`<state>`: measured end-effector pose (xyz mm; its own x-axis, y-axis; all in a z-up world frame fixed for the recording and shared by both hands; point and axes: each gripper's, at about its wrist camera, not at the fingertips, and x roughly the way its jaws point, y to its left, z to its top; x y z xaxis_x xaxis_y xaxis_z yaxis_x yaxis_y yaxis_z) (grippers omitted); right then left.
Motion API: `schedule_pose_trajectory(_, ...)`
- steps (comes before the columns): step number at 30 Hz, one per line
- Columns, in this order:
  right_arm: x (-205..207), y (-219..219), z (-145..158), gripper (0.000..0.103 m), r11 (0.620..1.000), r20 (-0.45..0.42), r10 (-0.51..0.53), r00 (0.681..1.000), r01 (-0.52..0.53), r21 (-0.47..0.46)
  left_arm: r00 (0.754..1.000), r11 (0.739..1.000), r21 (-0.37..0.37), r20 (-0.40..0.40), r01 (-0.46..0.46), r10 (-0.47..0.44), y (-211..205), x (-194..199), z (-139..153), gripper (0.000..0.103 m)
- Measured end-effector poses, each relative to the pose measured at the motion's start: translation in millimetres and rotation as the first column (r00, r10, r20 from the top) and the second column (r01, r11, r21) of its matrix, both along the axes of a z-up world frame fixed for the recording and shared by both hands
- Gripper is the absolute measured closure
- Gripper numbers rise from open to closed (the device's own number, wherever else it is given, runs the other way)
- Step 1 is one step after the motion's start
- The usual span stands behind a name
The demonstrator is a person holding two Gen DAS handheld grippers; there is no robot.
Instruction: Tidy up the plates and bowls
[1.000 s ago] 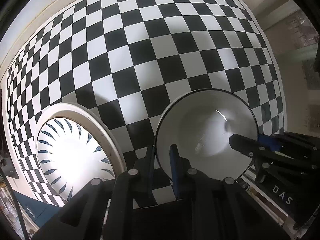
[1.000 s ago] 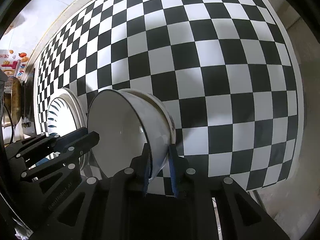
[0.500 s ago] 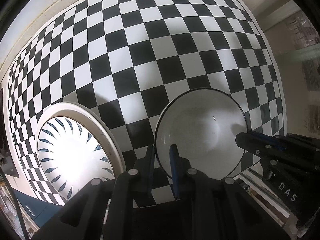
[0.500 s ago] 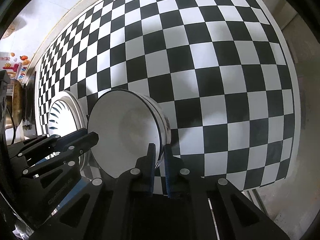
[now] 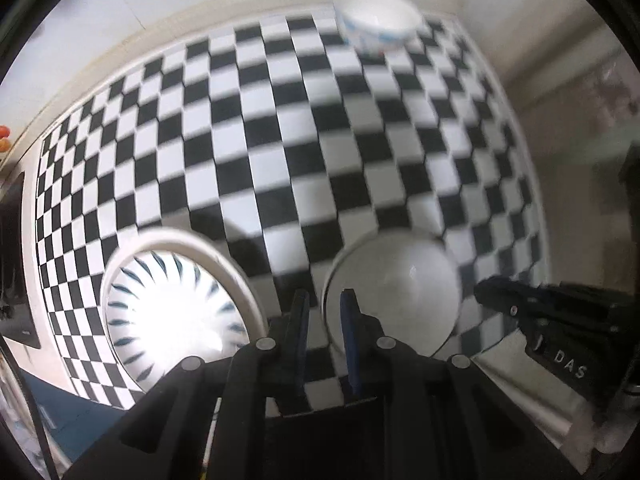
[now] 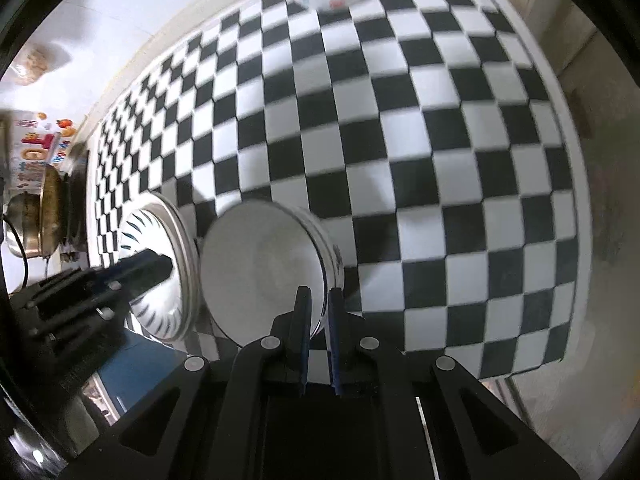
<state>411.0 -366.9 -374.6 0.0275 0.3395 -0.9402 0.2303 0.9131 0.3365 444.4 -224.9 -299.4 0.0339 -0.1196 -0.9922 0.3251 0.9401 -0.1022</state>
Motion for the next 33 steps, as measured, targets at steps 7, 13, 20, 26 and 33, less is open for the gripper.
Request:
schedule_pose_trajectory(7, 48.2, -41.9, 42.4, 0.036, 0.995, 0.126, -0.082, 0.989, 0.076, 0.058, 0.993, 0.989, -0.092, -0.001, -0.114, 0.114, -5.9, 79.4, 11.3, 0.074)
schedule_pose_trajectory(13, 127.5, -82.2, 34.7, 0.036, 0.984, 0.141, -0.168, 0.976, 0.158, 0.082, 0.982, 0.971, -0.147, -0.031, -0.187, 0.185, -30.3, 164.4, -6.2, 0.074)
schedule_pose_trajectory(20, 214.3, -114.4, -11.4, 0.037, 0.975, 0.093, -0.219, 0.971, 0.214, 0.065, 0.985, 0.976, -0.147, -0.089, -0.16, 0.148, -77.4, 231.6, -44.6, 0.074)
schedule_pose_trajectory(26, 255.4, -124.9, -44.8, 0.04, 0.975, 0.046, -0.217, 0.975, 0.215, 0.05, 0.984, 0.986, -0.107, -0.133, -0.131, 0.117, -96.8, 264.0, -84.1, 0.074)
schedule_pose_trajectory(33, 281.4, -123.3, -75.8, 0.063, 0.979, 0.002, -0.194, 0.981, 0.193, 0.062, 0.985, 0.987, -0.12, -0.147, -0.107, 0.089, -109.3, 284.3, -109.0, 0.08)
